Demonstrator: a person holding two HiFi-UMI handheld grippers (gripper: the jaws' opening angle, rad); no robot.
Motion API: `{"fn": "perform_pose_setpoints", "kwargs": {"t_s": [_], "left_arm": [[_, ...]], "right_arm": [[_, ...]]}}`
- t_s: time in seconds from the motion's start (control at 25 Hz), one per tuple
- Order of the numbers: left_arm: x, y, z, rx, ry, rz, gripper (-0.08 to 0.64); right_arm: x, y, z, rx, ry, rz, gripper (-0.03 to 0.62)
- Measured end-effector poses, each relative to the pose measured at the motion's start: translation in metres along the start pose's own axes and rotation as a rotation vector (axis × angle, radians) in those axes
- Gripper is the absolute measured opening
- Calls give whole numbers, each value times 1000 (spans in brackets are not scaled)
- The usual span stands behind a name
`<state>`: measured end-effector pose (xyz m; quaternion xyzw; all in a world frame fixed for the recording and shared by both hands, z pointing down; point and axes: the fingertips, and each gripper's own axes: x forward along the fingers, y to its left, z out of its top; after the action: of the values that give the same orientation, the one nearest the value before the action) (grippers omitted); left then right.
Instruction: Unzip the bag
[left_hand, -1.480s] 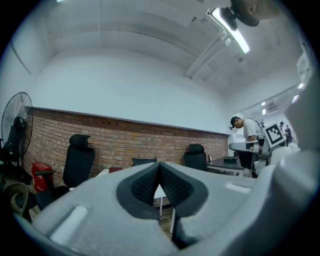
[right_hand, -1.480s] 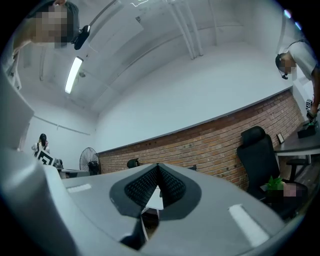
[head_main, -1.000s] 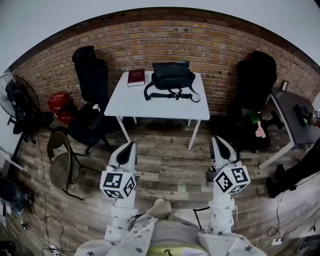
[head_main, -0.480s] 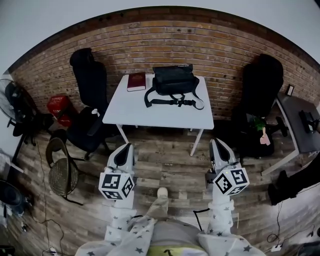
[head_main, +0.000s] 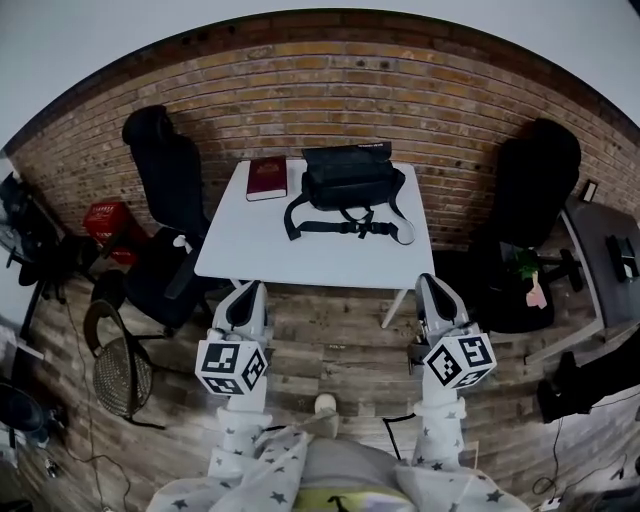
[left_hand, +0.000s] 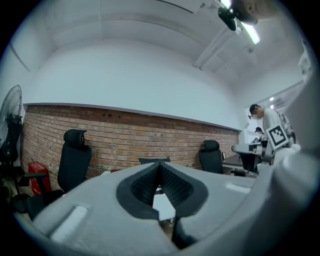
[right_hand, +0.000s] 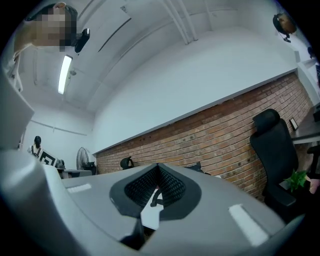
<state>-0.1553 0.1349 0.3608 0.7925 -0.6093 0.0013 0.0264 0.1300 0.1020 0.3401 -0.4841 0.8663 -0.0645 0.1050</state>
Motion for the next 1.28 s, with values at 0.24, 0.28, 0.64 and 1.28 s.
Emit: {"fn": "perform_pose_setpoints", "kwargs": {"t_s": [0.24, 0.28, 0.64, 1.28], "left_arm": [[60, 21, -2, -13, 10, -35, -1], [69, 24, -3, -15, 11, -41, -2], [121, 34, -17, -26, 45, -95, 0], [215, 93, -28, -53, 72, -39, 0]], "right_arm": [[51, -22, -5, -20, 19, -28, 8], [58, -26, -4, -22, 19, -35, 8], [94, -53, -13, -19, 28, -95, 8], [220, -95, -24, -12, 33, -26, 8]]}}
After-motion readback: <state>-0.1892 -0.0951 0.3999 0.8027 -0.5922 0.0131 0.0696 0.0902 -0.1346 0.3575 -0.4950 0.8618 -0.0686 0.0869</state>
